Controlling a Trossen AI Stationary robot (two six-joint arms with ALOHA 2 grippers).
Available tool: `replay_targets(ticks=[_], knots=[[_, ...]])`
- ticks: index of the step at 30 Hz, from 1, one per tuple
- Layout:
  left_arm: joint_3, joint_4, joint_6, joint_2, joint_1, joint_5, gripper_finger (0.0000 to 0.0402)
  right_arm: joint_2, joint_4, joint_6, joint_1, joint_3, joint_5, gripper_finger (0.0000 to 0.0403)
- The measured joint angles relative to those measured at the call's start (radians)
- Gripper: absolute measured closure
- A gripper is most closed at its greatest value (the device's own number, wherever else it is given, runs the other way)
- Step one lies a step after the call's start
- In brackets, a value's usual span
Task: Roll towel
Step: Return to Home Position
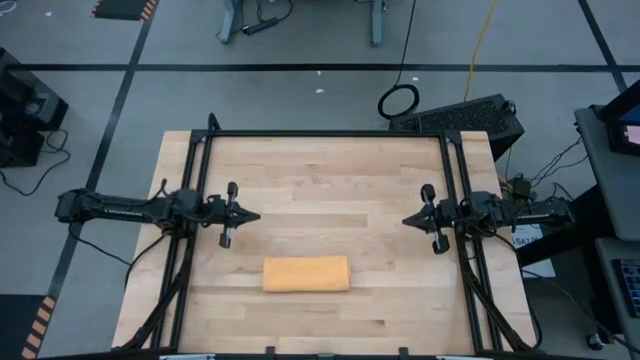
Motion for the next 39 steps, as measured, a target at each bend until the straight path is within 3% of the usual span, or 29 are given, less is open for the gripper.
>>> replay_targets(ticks=[24, 39], knots=[[0.0, -0.287, -0.041, -0.317, 0.051, -0.003, 0.0402, 0.003, -0.006, -0.093, 0.0, 0.0, 0.051, 0.0403], [0.0, -0.289, -0.101, -0.335, 0.048, -0.011, 0.0402, 0.004, -0.006, -0.093, 0.0, 0.0, 0.051, 0.0403]])
